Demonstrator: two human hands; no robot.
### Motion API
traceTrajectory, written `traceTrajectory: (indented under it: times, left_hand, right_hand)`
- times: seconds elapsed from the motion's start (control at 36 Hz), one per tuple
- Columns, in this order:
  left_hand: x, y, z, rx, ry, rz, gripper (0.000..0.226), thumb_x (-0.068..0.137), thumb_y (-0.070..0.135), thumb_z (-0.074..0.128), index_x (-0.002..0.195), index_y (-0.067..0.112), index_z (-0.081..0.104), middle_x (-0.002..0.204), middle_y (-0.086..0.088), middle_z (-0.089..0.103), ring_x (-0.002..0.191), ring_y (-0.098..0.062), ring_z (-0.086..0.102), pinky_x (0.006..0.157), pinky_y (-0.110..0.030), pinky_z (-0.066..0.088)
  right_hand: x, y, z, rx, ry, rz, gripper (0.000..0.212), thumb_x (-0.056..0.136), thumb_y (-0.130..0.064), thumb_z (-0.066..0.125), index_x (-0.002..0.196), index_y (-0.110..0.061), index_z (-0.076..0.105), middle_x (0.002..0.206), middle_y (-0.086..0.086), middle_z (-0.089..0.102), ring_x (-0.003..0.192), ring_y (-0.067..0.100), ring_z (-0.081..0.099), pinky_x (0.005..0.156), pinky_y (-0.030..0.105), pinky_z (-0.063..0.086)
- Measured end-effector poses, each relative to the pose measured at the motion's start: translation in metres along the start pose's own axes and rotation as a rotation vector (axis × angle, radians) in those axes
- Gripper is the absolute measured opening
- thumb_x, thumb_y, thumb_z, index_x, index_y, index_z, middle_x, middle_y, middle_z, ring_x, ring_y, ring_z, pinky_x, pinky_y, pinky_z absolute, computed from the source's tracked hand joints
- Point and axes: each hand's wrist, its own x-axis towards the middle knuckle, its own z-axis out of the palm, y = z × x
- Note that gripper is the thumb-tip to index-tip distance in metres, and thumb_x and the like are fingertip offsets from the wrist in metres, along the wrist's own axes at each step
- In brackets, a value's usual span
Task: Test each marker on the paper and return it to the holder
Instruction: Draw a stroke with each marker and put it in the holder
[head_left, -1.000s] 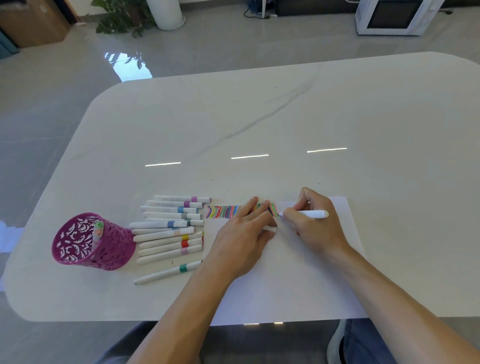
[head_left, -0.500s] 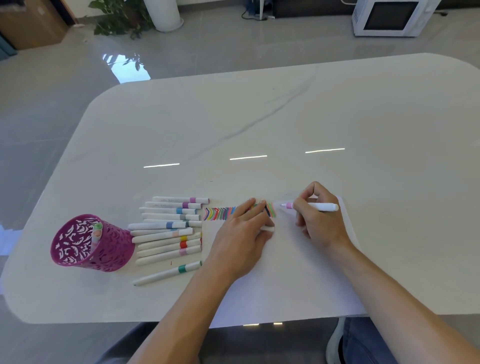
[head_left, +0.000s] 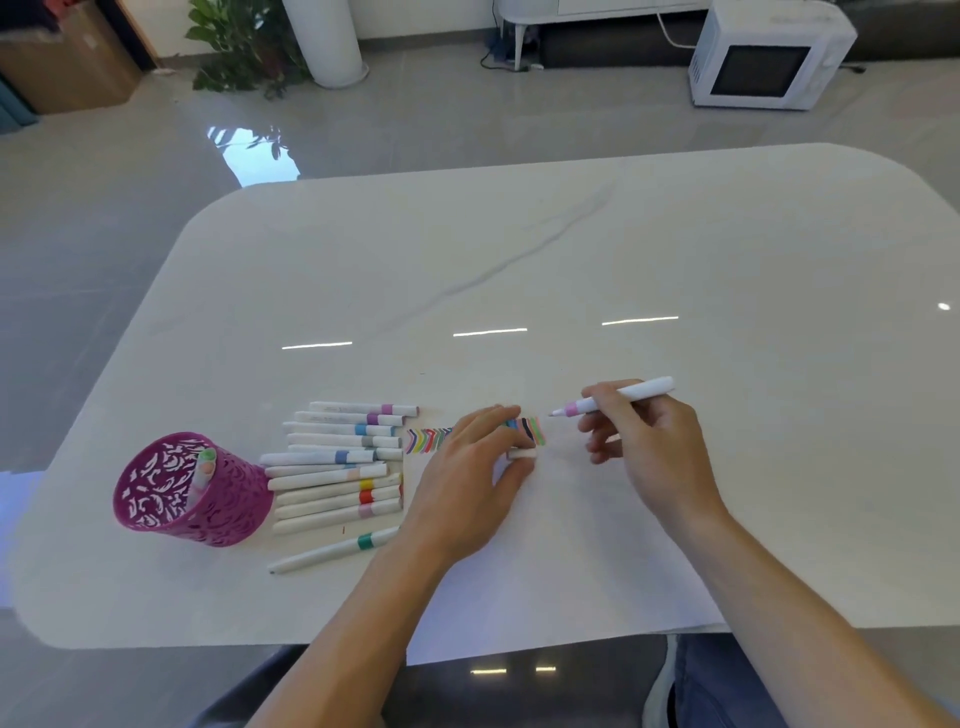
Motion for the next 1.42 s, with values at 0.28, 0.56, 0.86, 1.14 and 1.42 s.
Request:
traceTrajectory:
  times: [0.28, 0.56, 0.86, 1.14, 1.42]
  left_hand:
    - [-0.006, 0.017, -0.01, -0.501, 0.094, -0.291, 0.014, 0.099, 0.03, 0.06, 0.098, 0.037, 0.072, 0.083, 0.013, 0.072, 0.077, -0.006, 0.067, 0.074, -0.023, 0.055]
    - [-0.001, 0.026, -0.009, -0.64, 0.048, -0.304, 0.016, 0.099, 0.029, 0.061, 0.106, 0.027, 0.075, 0.089, 0.013, 0.076, 0.079, -0.007, 0.07, 0.073, -0.018, 0.056]
    - [-0.001, 0.024, -0.008, -0.575, 0.023, -0.261, 0.015, 0.1, 0.028, 0.06, 0.109, 0.03, 0.072, 0.092, 0.017, 0.074, 0.083, -0.006, 0.069, 0.076, -0.018, 0.055]
    - [-0.001, 0.026, -0.013, -0.595, 0.031, -0.259, 0.016, 0.101, 0.023, 0.058, 0.107, 0.029, 0.072, 0.087, 0.013, 0.073, 0.079, -0.006, 0.067, 0.072, -0.014, 0.052]
    - [-0.001, 0.026, -0.019, -0.543, 0.075, -0.206, 0.022, 0.101, 0.022, 0.058, 0.096, 0.04, 0.07, 0.082, 0.011, 0.071, 0.075, -0.005, 0.066, 0.069, -0.01, 0.049]
  right_hand:
    - [-0.015, -0.018, 0.005, -0.011, -0.047, -0.049, 0.026, 0.101, -0.018, 0.06, 0.08, -0.018, 0.075, 0.086, 0.007, 0.081, 0.073, 0.028, 0.075, 0.061, 0.032, 0.059]
    - [-0.017, -0.018, 0.003, -0.025, -0.077, -0.065, 0.022, 0.103, -0.019, 0.06, 0.087, -0.011, 0.073, 0.082, 0.006, 0.079, 0.072, 0.026, 0.075, 0.06, 0.03, 0.06]
    - [-0.013, -0.019, 0.001, 0.0, -0.065, -0.083, 0.024, 0.103, -0.015, 0.059, 0.083, -0.011, 0.072, 0.079, 0.008, 0.078, 0.068, 0.028, 0.073, 0.058, 0.031, 0.06]
    - [-0.009, -0.011, 0.003, -0.037, -0.143, -0.022, 0.02, 0.103, -0.018, 0.061, 0.091, -0.003, 0.068, 0.081, 0.007, 0.078, 0.067, 0.023, 0.072, 0.061, 0.031, 0.059]
    - [-0.008, -0.005, 0.008, 0.057, -0.162, -0.03, 0.02, 0.104, -0.019, 0.064, 0.094, -0.003, 0.069, 0.082, 0.012, 0.079, 0.07, 0.029, 0.075, 0.065, 0.032, 0.062]
